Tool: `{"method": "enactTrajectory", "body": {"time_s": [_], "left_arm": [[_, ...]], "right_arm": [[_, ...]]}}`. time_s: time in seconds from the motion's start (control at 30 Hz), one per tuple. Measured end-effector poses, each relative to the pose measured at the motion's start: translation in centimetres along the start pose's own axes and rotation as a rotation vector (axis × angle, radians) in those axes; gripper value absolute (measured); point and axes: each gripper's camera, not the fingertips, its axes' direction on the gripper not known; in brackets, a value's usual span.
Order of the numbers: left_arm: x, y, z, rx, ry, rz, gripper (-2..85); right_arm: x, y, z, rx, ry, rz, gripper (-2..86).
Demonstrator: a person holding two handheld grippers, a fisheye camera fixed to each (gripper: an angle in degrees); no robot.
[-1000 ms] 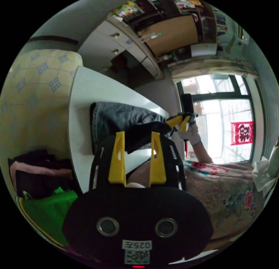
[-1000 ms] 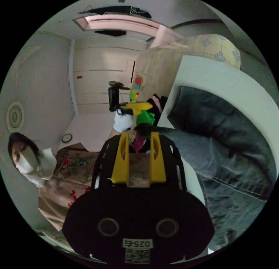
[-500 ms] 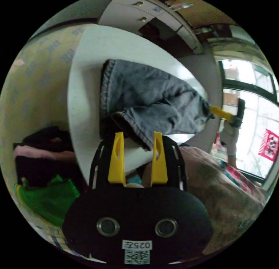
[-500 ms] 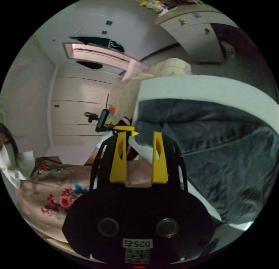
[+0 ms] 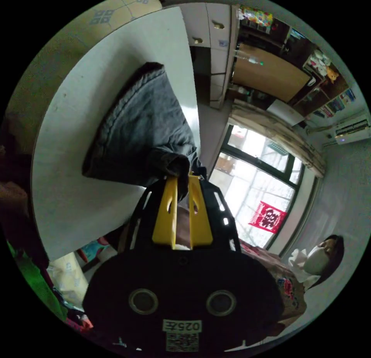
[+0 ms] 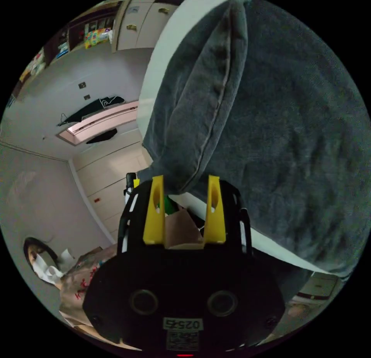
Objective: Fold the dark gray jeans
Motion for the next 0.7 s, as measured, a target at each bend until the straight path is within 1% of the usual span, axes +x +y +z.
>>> {"method": "enactTrajectory", "body": {"time_s": [0.03, 0.17, 0.23, 0.3, 0.37, 0.43, 0.47, 0.5, 0.6, 0.67, 0.7], "left_arm": [[-0.3, 0.2, -0.3, 0.013, 0.06, -0.015, 0.4], [-1.3, 1.2, -1.1, 0.091, 0.183, -0.048, 0.4], [-2.0, 2.4, -1.3, 0.135, 0.252, -0.067, 0.5], [-2.5, 3.4, -1.3, 0.167, 0.289, -0.078, 0.5], [-3.0, 4.5, -1.4, 0.202, 0.301, -0.092, 0.5], [-3.4, 5.9, -1.4, 0.229, 0.273, -0.108, 1.0], [-3.4, 6.2, -1.5, 0.239, 0.269, -0.108, 1.2], [-3.4, 6.8, -1.6, 0.27, 0.27, -0.101, 1.3], [-3.1, 8.0, -1.9, 0.365, 0.266, -0.058, 1.5], [-2.9, 8.6, -1.8, 0.395, 0.22, -0.054, 1.9], [-2.3, 8.8, -1.6, 0.406, 0.143, -0.034, 2.2]], "right_arm": [[0.1, -0.5, 0.2, -0.002, -0.023, 0.014, 14.4], [0.3, -1.2, -0.7, 0.009, -0.093, 0.066, 11.6], [0.3, -1.4, -0.9, 0.017, -0.242, 0.083, 6.1], [-0.4, -1.8, -1.2, 0.03, -0.314, 0.079, 1.6], [-1.6, -2.7, -1.5, 0.029, -0.428, 0.073, 0.9], [-3.8, -4.8, -2.2, 0.048, -0.61, 0.041, 1.2], [-4.3, -5.4, -2.3, 0.049, -0.628, 0.053, 1.5], [-5.2, -7.0, -2.4, 0.036, -0.608, 0.085, 2.5], [-7.3, -10.8, -2.5, -0.004, -0.418, 0.097, 6.1], [-8.0, -12.5, -2.1, -0.044, -0.287, 0.125, 6.5], [-8.5, -13.2, -2.0, -0.048, -0.196, 0.125, 6.3]]}}
